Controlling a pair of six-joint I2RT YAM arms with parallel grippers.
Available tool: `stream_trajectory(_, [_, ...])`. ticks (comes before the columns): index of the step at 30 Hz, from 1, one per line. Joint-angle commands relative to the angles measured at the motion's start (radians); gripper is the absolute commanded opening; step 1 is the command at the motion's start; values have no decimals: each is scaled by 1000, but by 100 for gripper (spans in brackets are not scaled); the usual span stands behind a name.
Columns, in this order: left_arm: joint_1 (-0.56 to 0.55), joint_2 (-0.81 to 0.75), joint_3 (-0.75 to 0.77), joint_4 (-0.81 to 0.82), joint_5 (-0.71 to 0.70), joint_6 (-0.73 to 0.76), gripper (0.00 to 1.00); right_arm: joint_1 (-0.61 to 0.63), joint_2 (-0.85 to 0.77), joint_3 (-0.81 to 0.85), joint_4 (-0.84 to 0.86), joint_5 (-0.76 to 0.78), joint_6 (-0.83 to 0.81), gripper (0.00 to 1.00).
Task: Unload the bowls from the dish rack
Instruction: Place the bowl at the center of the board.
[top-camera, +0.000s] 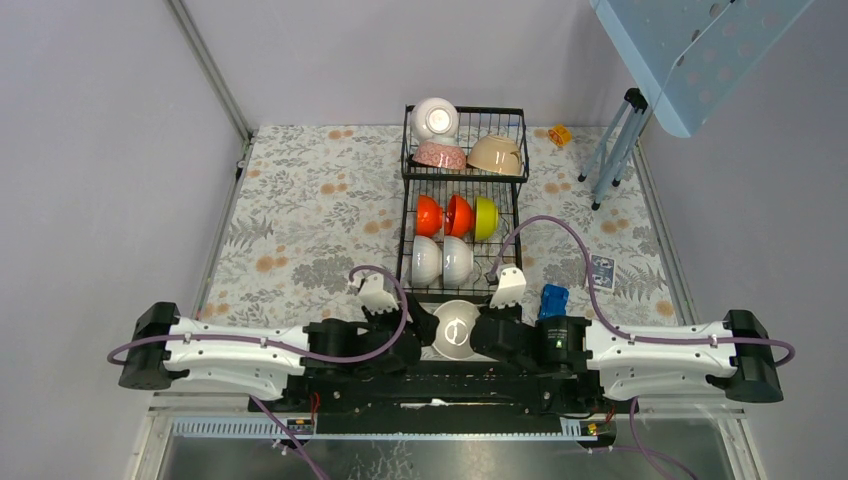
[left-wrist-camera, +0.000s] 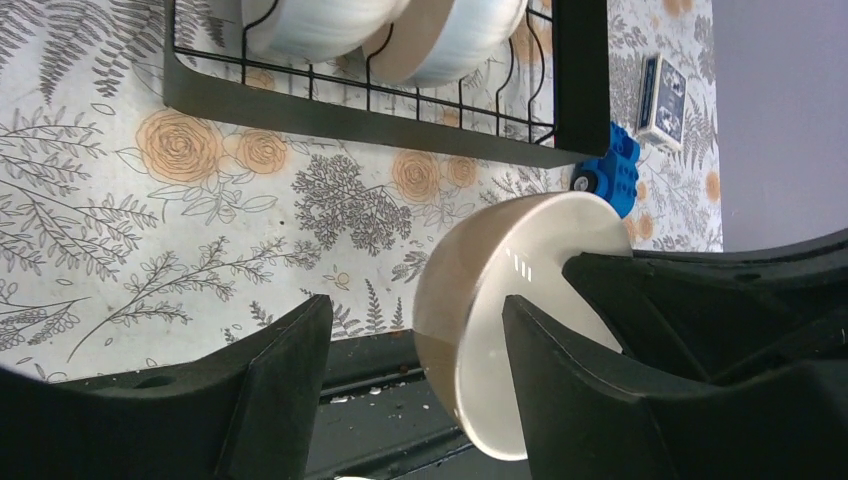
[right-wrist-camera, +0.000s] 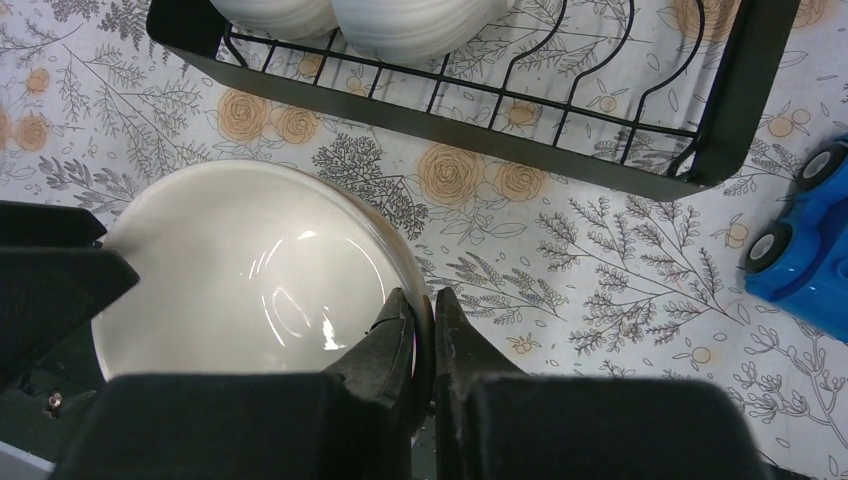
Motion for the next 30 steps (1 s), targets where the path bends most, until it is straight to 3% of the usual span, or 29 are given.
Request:
stream_trajectory(1, [-1,22,46,60,39,29,67,7,12,26,68,49,69,0])
stream_trajectory(12, [-4,119,93,-26,45,5,60,7,27,37,57,21,76,0])
stream_trajectory(20, [-6,166,122,-55,46,6,39,7,40,40,55,1,72,0])
stream_trajectory(30, [-12,233,175,-100,49,21,37,7,62,67,33,10,67,0])
